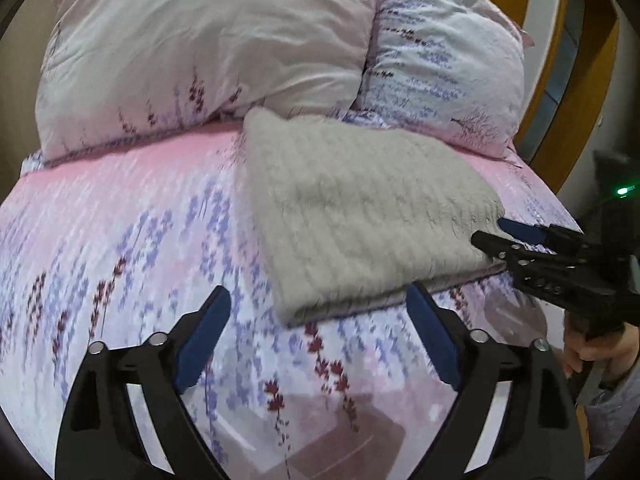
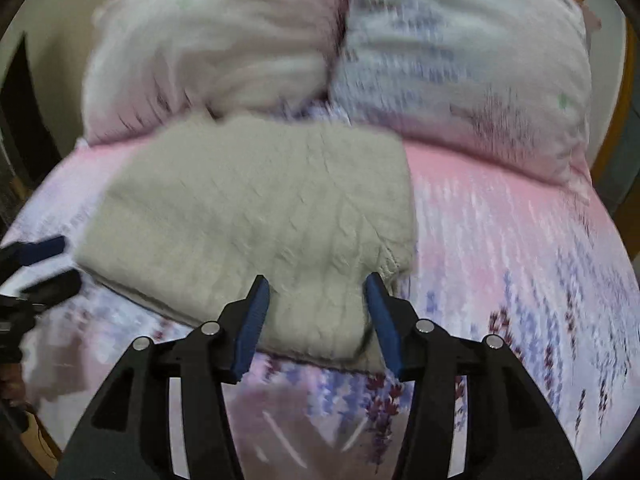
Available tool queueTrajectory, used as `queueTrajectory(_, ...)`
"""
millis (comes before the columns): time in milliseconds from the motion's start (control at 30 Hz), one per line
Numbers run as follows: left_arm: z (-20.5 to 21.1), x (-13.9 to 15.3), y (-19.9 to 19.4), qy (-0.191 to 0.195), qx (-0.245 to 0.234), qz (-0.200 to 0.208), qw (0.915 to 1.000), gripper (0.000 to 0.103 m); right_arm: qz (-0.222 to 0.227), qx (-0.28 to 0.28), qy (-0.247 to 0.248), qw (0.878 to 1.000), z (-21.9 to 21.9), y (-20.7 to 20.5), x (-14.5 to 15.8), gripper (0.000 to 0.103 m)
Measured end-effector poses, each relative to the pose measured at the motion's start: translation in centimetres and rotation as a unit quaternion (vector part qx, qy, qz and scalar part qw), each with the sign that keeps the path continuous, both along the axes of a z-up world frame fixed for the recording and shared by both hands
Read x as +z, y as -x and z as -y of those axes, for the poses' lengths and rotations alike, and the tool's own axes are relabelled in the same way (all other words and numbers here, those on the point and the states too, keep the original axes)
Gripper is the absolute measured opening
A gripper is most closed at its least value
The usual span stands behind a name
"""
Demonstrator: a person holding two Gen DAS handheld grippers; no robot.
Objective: Fold small clothes
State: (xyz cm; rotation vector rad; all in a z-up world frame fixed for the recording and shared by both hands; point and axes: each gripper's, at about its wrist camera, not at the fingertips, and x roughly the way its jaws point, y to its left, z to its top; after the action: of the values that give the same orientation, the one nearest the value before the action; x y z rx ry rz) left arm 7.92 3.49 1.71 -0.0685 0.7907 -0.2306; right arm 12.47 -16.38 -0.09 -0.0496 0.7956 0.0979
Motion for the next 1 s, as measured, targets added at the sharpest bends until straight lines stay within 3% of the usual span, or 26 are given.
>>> queueTrajectory(67, -0.1, -0.2, 0.3, -0.002, 0.006, -0.007, 1.0, 0.097, 0.007, -0.006, -0.008, 1.0, 0.4, 0.7, 0.3, 0.055)
queueTrajectory(100, -0.1, -0.3, 0.5, -0.008, 0.015, -0.013, 0.9998, 0.102, 0.009, -0.015, -0.009, 1.0, 0.5, 1.1, 0.7, 0.067)
queueTrajectory(200, -0.3, -0.5, 1.0, -0.007, 0.024, -0.014, 0.9996, 0.102, 0.026, -0.018, -0.019, 0.999, 0.8, 2.8, 1.4, 0.091)
queueTrajectory(300, -0.2, -1.2, 1.1, -0.008, 0.031, -0.03, 0.9991, 0.102, 0.028, -0.034, -0.026, 0.999, 1.1, 4.6, 1.2, 0.101)
queueTrajectory(467, 1.0, -2.7, 1.0, -0.052, 0.035, -0.047, 0.9969, 0.102, -0.011, -0.041, -0.043, 0.998, 0.6, 5.1, -0.5, 0.101)
queueTrajectory(600, 1.5, -3.3, 0.8, -0.064, 0.036, -0.057, 0.9957, 0.102, -0.034, -0.042, -0.025, 0.998, -0.7, 5.1, -2.1, 0.101)
queueTrajectory(767, 1.5, -3.4, 0.6, -0.068, 0.042, -0.052, 0.9954, 0.102, -0.041, -0.063, 0.002, 0.997, -1.2, 5.1, -2.4, 0.101)
queueTrajectory(1000, 1.9, -3.7, 0.4, -0.089, 0.043, -0.052, 0.9938, 0.102, -0.035, -0.071, -0.007, 0.997, -0.9, 5.4, -2.1, 0.101)
